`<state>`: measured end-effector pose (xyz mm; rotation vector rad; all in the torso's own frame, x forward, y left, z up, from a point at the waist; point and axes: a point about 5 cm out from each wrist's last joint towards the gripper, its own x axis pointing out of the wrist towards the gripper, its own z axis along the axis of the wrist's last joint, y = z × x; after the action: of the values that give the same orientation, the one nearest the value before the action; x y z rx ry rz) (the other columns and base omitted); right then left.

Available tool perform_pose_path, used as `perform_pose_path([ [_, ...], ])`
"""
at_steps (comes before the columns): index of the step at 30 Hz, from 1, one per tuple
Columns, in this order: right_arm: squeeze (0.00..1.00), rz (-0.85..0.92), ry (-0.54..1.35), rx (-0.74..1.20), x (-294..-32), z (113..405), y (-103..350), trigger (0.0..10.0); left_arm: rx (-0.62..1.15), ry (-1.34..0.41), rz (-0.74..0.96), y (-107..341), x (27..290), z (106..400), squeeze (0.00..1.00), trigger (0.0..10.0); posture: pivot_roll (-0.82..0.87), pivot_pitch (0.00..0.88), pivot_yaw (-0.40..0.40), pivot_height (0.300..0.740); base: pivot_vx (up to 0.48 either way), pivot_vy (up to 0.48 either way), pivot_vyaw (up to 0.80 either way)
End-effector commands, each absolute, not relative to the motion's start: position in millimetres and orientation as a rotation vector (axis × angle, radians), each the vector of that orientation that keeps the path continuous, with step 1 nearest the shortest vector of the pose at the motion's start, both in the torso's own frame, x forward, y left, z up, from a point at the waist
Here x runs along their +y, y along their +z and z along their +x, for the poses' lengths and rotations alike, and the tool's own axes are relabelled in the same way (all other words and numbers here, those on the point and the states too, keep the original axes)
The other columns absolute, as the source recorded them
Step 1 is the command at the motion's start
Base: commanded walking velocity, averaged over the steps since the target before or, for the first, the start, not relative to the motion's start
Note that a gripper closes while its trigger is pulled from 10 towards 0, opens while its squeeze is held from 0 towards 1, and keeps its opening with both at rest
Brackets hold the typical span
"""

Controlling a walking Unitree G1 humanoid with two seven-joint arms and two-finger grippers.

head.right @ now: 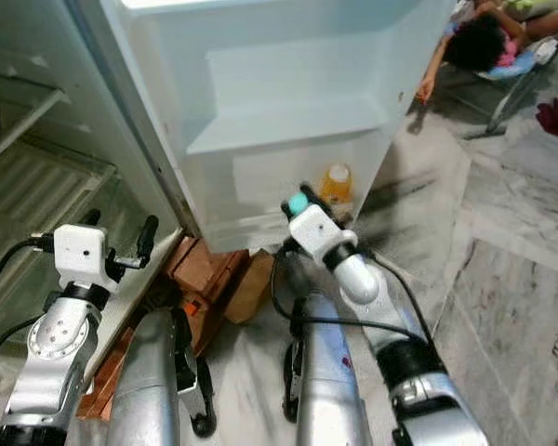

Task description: Restocking fridge

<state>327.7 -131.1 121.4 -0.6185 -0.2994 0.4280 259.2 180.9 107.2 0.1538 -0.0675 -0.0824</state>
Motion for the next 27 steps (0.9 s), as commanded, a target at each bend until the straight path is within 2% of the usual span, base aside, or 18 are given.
perform_pose_path([
  [1,0.0,-0.626,0.428,-0.349,-127.7,329.9,127.6,10.0,-0.064,-0.08,0.17,108.9,183.7,257.4,0.0,10.0,0.07,0.239,0.007,0.563,0.0,0.0,0.0],
  [10,0.0,-0.645,0.395,-0.429,-118.9,344.3,139.6,10.0,-0.073,-0.08,0.173,114.4,186.5,258.1,0.0,10.0,0.09,0.249,0.019,0.563,0.0,0.0,0.0],
  [19,0.0,-0.681,0.494,-0.489,-98.1,343.0,139.0,10.0,-0.079,-0.088,0.174,117.2,184.8,258.6,0.0,10.0,0.1,0.262,0.025,0.563,0.0,0.0,0.0],
  [27,0.0,-0.691,0.462,-0.481,-100.3,346.1,135.7,10.0,-0.073,-0.088,0.179,119.0,186.1,252.4,0.0,10.0,0.12,0.292,0.027,0.563,0.0,0.0,0.0],
])
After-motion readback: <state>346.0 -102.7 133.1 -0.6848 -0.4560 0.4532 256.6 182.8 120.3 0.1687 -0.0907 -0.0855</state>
